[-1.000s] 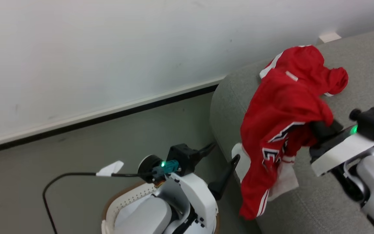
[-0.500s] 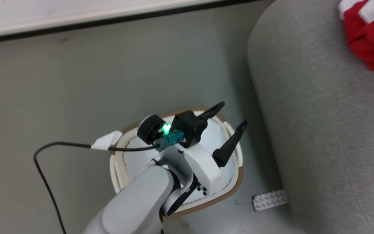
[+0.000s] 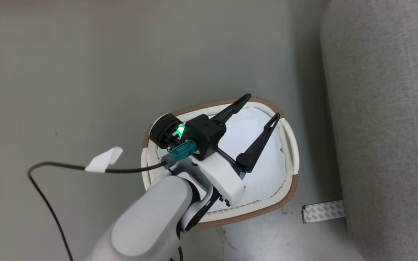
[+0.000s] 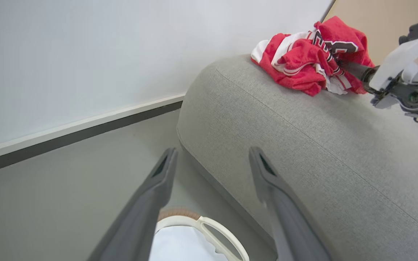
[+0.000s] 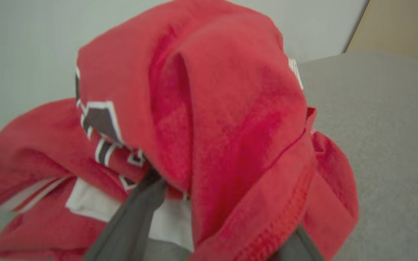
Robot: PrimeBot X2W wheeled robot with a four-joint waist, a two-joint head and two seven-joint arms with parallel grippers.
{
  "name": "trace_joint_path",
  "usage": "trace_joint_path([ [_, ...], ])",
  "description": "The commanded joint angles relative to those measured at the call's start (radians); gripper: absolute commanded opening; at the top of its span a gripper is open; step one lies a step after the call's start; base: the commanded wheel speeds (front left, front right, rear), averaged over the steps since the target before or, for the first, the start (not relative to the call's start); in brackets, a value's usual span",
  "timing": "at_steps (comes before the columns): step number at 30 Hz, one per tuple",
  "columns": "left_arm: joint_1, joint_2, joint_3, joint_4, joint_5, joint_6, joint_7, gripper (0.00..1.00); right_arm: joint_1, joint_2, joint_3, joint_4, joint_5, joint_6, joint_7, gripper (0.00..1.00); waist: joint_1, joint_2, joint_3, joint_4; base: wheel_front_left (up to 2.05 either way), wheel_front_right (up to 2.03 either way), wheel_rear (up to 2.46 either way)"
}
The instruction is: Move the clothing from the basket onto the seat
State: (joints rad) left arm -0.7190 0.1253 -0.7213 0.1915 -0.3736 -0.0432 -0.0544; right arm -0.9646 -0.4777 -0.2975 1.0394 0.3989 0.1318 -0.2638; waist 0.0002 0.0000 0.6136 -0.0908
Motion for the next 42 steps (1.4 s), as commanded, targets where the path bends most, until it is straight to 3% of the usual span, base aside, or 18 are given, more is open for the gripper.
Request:
trace_joint_path([
  [1, 0.011, 0.012, 0.005, 0.001, -0.003, 0.005, -0.017, 1.0, 0.079, 0.04, -0.029, -0.074, -0.025, -0.002, 0.0, 1.0, -0.0002, 0.0, -0.03, -0.018, 0.0, 0.0, 0.0],
  [8, 0.081, 0.021, 0.02, 0.018, -0.028, 0.025, -0.073, 1.0, 0.345, 0.197, -0.044, -0.373, -0.083, -0.002, 0.0, 1.0, -0.0002, 0.0, -0.155, -0.038, 0.0, 0.0, 0.0],
  [14, 0.169, 0.037, 0.041, 0.042, -0.052, 0.069, -0.125, 1.0, 0.526, 0.272, 0.028, -0.579, -0.156, -0.002, 0.0, 1.0, -0.0002, 0.0, -0.293, -0.024, 0.0, 0.0, 0.0],
  [18, 0.243, 0.048, 0.061, 0.062, -0.093, 0.07, -0.15, 1.0, 0.625, 0.31, 0.076, -0.678, -0.211, -0.002, 0.0, 1.0, -0.0002, 0.0, -0.389, 0.004, 0.0, 0.0, 0.0],
  [28, 0.43, 0.09, 0.16, 0.109, -0.135, 0.13, -0.205, 1.0, 0.825, 0.377, 0.166, -0.813, -0.29, -0.002, 0.0, 1.0, -0.0002, 0.0, -0.563, 0.07, 0.0, 0.0, 0.0],
  [33, 0.52, 0.113, 0.235, 0.079, -0.094, 0.146, -0.211, 1.0, 0.921, 0.401, 0.211, -0.852, -0.33, -0.002, 0.0, 1.0, -0.0002, 0.0, -0.618, 0.086, 0.0, 0.0, 0.0],
  [42, 0.682, 0.095, 0.387, 0.034, 0.005, 0.105, -0.21, 1.0, 1.033, 0.425, 0.203, -0.854, -0.375, -0.002, 0.0, 1.0, -0.0002, 0.0, -0.672, 0.086, 0.0, 0.0, 0.0],
])
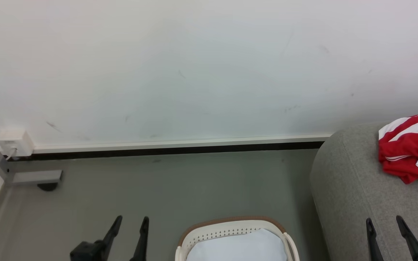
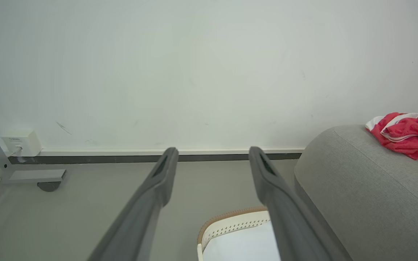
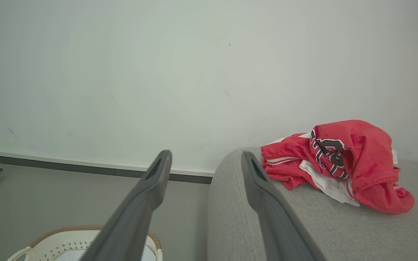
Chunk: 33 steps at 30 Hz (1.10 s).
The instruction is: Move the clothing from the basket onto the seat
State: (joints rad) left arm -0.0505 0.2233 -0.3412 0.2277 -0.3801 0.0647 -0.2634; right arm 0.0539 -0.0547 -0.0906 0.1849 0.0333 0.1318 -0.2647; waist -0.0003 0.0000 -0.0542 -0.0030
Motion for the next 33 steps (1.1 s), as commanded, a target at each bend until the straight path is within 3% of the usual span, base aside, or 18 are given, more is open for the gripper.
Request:
trace_joint_path([
  [1, 0.025, -0.01, 0.022, -0.004, 0.022, -0.011, -0.002, 1.0, 0.02, 0.003, -0.005, 0.005, -0.011, -0.002, 0.001, 1.0, 0.0003, 0.0, -0.008, -0.004, 0.0, 0.0, 0.0],
  [13, 0.108, -0.087, 0.165, 0.011, 0.116, -0.092, -0.002, 1.0, 0.014, 0.004, 0.013, 0.044, 0.032, -0.002, 0.001, 1.0, 0.0003, 0.0, -0.031, -0.024, 0.0, 0.0, 0.0],
  [23, 0.109, -0.135, 0.228, 0.022, 0.17, -0.129, -0.002, 1.0, 0.005, 0.004, 0.019, 0.077, 0.037, -0.002, 0.001, 1.0, 0.0003, 0.0, -0.028, -0.021, 0.0, 0.0, 0.0],
  [24, 0.1, -0.139, 0.229, 0.021, 0.167, -0.127, 0.0, 0.0, 0.011, 0.004, 0.02, 0.075, 0.029, 0.0, 0.0, 0.0, 0.0003, 0.0, -0.028, -0.021, 0.0, 0.0, 0.0],
  [29, 0.115, -0.147, 0.227, 0.062, 0.168, -0.127, 0.003, 0.0, 0.023, 0.014, 0.02, 0.115, 0.03, 0.0, 0.002, 0.0, 0.0003, 0.0, -0.027, -0.02, 0.0, 0.0, 0.0],
  [33, 0.1, -0.148, 0.245, 0.066, 0.091, -0.131, 0.029, 0.0, 0.003, 0.013, 0.008, 0.122, 0.113, 0.0, 0.031, 0.0, 0.0003, 0.0, -0.025, -0.02, 0.0, 0.0, 0.0],
])
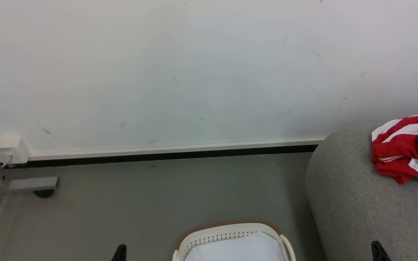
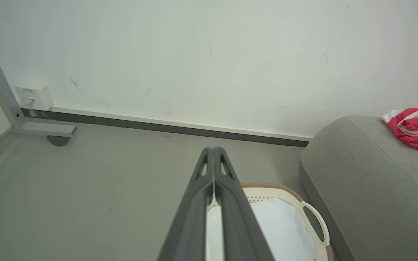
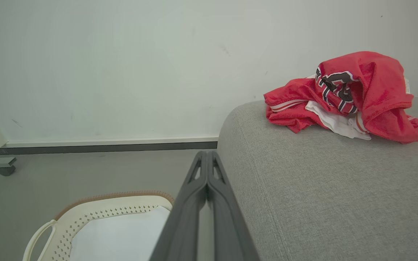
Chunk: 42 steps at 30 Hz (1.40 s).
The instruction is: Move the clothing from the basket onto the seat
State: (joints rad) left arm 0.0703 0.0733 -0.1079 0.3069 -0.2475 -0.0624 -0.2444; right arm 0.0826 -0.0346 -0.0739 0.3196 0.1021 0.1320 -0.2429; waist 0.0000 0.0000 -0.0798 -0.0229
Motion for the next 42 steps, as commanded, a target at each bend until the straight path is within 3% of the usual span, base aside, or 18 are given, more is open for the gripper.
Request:
trace_joint_path([
  [1, -0.024, 0.001, 0.015, -0.014, -0.061, -0.005, 0.015, 0.0, -0.029, -0.007, -0.009, -0.014, 0.066, 0.0, 0.014, 0.0, 0.0, 0.0, 0.001, 0.0, 0.0, 0.0, 0.0],
  [21, -0.066, -0.005, 0.067, -0.031, -0.402, -0.021, 0.102, 0.0, -0.07, -0.01, -0.012, -0.037, 0.445, 0.0, 0.098, 0.0, 0.0, 0.0, 0.014, 0.004, 0.0, 0.0, 0.0],
  [42, -0.103, -0.01, 0.112, -0.04, -0.673, -0.036, 0.175, 0.0, -0.11, -0.013, -0.02, -0.048, 0.745, -0.001, 0.172, 0.0, 0.0, 0.0, 0.028, 0.008, 0.0, 0.0, 0.0],
])
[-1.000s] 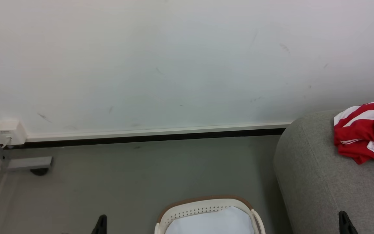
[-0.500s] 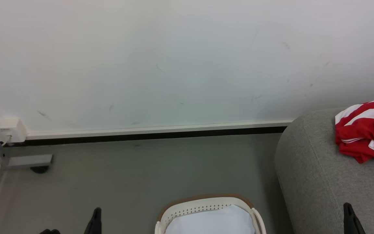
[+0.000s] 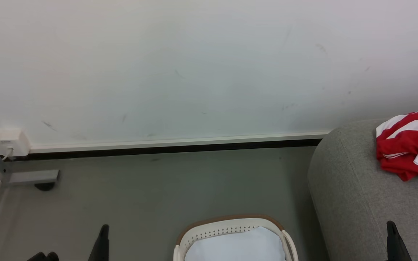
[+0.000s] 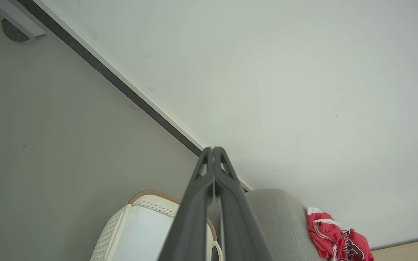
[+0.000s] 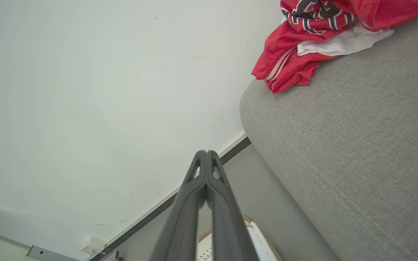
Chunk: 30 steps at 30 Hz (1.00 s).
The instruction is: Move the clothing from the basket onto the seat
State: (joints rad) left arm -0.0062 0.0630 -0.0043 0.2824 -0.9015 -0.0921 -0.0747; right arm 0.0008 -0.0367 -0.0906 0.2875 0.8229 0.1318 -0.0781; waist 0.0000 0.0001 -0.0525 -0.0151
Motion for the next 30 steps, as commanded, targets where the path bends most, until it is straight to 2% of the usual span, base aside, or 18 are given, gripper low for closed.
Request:
trace_joint_path([
  [1, -0.028, 0.0, 0.01, -0.016, -0.032, -0.007, 0.008, 0.0, -0.03, -0.011, -0.004, -0.016, 0.038, -0.001, 0.01, 0.0, 0.0, -0.0001, 0.001, 0.0, 0.0, 0.0, 0.0],
  [30, -0.069, -0.005, 0.062, -0.024, -0.348, -0.024, 0.094, 0.0, -0.073, -0.015, -0.015, -0.026, 0.385, -0.001, 0.097, 0.0, 0.0, -0.0001, 0.02, 0.006, 0.0, 0.0, 0.0],
])
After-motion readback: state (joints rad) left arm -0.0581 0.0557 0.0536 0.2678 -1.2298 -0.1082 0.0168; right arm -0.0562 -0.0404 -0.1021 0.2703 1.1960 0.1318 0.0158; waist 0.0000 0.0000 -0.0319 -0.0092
